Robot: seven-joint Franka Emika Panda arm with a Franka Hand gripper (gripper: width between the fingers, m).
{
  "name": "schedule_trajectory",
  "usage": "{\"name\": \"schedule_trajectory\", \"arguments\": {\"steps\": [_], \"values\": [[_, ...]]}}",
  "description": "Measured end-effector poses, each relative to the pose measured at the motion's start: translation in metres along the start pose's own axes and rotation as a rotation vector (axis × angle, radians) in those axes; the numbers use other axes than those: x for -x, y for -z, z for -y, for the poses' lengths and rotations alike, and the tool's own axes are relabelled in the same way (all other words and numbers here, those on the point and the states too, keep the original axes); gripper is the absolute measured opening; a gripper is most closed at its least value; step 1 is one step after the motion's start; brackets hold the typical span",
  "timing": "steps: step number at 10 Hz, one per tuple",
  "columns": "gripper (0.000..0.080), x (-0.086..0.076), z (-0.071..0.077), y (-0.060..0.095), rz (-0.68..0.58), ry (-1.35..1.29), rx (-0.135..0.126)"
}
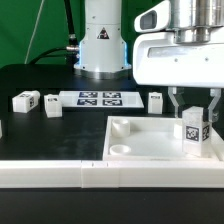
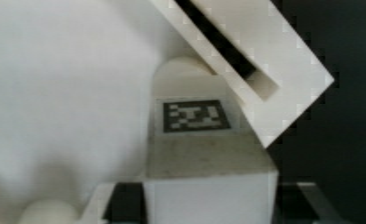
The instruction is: Assemble one leg
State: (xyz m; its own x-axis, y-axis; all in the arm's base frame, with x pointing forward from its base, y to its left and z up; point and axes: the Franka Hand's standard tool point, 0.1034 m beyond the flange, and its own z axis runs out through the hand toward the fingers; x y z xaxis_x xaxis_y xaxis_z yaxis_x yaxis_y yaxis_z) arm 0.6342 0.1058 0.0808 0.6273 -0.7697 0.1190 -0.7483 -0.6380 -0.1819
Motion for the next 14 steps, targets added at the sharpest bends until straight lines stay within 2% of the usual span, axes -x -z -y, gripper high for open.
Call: {"name": "schedule_trajectory", "arguments": {"steps": [4,7,10,13,14], "values": [[0.0295,0.0026,-0.0008,0.0004,0.010,-0.410,0.009],[0.0297,0.0053,0.0005,0.0004,0.022,-0.755,0.005],[0.0297,0.0041,0.0002,0.0002,0.037,-0.988,0.002],[0.0303,0.0042,-0.0001,-0.0004,0.038,-0.967,0.000],[0.0534,0.0045,0.0000,-0.0005,0.038,-0.968,0.000]]}}
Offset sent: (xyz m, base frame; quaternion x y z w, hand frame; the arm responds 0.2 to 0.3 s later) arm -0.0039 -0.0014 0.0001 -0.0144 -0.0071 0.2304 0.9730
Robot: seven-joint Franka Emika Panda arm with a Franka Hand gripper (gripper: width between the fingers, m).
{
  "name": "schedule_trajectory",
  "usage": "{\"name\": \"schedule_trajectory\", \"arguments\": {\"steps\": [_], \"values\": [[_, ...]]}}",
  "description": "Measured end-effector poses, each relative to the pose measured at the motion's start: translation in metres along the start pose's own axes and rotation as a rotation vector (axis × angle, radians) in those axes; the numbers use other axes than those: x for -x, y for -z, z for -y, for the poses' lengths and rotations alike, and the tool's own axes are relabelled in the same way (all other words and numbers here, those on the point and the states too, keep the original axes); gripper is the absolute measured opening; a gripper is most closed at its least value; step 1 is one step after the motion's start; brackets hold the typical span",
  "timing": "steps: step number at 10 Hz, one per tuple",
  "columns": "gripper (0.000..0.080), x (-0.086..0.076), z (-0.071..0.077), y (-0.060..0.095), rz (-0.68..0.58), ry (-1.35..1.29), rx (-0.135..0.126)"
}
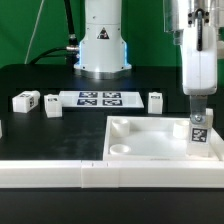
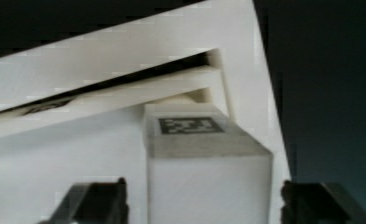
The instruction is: Assemble one leg
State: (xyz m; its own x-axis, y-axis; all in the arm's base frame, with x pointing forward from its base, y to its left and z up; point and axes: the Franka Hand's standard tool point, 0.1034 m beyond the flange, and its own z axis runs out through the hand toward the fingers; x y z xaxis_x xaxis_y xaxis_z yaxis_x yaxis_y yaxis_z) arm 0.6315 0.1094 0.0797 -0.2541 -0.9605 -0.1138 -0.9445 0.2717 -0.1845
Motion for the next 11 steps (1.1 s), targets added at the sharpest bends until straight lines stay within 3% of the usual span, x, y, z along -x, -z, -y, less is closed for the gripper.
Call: {"name": "schedule_trajectory", "arguments": {"steps": [1,2,3,9,11], "values": [[0.0534,0.001,0.000,0.000,0.000,0.037,0.000],[0.0629,0.001,0.000,0.000,-0.007,0.219,0.000],[0.0644,0.004,-0.001,0.001,-0.004,0.330,0.001],[0.0648,0.014,-0.008,-0.003,-0.033,1.092,0.017],[0.0648,0.014,-0.008,-0.003,-0.033,1.098,0.018]]}}
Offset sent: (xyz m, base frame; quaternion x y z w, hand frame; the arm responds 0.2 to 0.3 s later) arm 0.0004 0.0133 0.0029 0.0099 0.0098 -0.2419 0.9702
